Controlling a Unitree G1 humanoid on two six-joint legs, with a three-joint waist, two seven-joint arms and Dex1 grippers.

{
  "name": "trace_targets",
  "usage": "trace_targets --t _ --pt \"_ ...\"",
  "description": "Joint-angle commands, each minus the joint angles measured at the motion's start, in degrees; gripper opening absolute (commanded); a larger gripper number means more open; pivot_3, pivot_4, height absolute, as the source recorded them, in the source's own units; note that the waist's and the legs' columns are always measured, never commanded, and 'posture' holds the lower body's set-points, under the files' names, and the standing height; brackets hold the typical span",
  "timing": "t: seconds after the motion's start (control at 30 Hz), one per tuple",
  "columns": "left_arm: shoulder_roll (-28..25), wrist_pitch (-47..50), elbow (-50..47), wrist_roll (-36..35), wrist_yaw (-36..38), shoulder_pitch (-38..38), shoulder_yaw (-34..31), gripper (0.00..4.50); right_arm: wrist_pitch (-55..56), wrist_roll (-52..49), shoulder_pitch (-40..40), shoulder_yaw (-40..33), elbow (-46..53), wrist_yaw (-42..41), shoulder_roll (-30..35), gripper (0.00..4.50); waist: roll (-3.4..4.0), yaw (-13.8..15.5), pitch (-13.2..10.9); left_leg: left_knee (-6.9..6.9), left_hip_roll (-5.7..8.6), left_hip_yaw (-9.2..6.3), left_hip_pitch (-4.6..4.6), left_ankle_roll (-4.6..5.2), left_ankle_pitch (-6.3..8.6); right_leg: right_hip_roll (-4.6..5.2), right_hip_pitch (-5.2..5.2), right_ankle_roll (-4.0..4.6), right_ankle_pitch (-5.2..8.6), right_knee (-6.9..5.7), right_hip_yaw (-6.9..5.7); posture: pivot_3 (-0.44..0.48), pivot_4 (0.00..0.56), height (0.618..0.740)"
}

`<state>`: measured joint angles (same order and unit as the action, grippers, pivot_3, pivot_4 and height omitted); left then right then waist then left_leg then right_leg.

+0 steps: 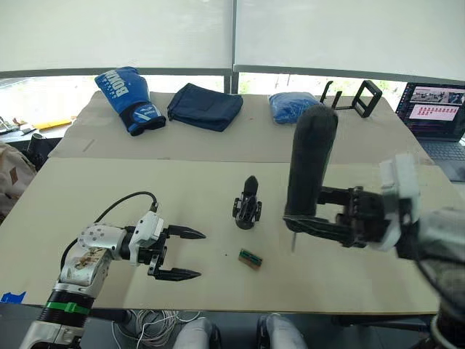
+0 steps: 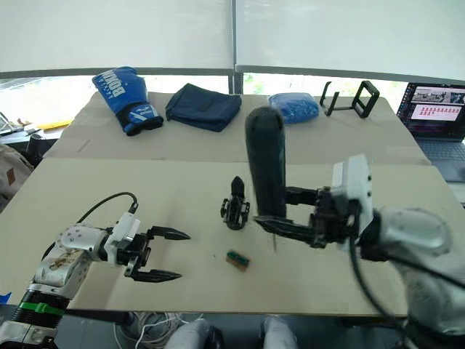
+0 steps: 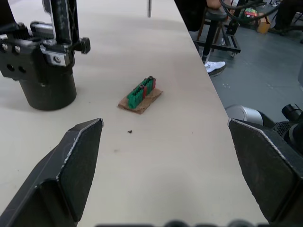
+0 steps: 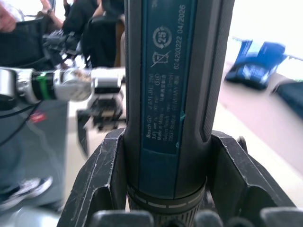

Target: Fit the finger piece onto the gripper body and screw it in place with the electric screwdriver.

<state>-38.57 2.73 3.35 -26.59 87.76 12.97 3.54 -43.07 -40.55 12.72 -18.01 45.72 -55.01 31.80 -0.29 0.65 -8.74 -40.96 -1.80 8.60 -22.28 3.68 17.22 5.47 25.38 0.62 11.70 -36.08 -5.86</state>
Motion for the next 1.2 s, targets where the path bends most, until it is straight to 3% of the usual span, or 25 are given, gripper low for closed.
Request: trace_targets --t 0.03,0.17,0.47,0.93,1.2 --pt "1.41 -0.45 -1.26 0.45 -1.11 0.58 1.07 4.5 8.39 1.38 -0.01 3.92 2.61 1.98 -2.1 1.94 0.0 -0.11 0.0 -0.02 0.02 0.02 0.01 0.01 0.0 0.0 0.0 -0.01 0.0 -0.01 0.04 0.0 0.15 0.74" --pt "3.63 -0.47 -1.04 0.91 -2.57 0.9 2.3 4.5 17.95 0.15 0.68 7.68 -1.05 -2.26 -6.34 1.94 -0.02 -0.16 0.01 -0.04 0.01 0.04 0.13 0.0 -0.01 -0.12 -0.1 -0.01 -0.01 -0.01 0.02 0.0 0.15 0.74" --pt "9.51 -1.21 2.17 9.18 -8.81 4.68 9.55 4.5 28.04 2.32 -2.9 17.05 -8.55 -11.39 -6.33 1.94 -0.03 -0.05 0.0 -0.04 0.02 0.05 0.2 0.06 0.02 -0.12 -0.2 0.0 -0.01 0.02 0.05 0.0 0.15 0.74" --pt "16.11 -2.8 4.87 13.45 -14.65 5.12 13.88 4.5 31.89 2.95 -4.72 15.63 -12.28 -9.34 -3.13 1.94 -0.03 0.23 0.0 -0.08 0.02 0.03 0.22 0.2 0.1 0.01 -0.23 0.02 -0.02 0.0 0.01 0.0 0.15 0.74" --pt "16.37 -3.12 4.52 13.77 -15.14 4.16 14.61 4.5 31.0 2.12 -4.47 15.99 -13.02 -8.45 -1.47 1.94 -0.03 0.01 0.0 -0.15 -0.01 0.02 0.22 0.26 0.14 0.01 -0.23 0.0 -0.03 -0.02 0.04 0.0 0.15 0.74"
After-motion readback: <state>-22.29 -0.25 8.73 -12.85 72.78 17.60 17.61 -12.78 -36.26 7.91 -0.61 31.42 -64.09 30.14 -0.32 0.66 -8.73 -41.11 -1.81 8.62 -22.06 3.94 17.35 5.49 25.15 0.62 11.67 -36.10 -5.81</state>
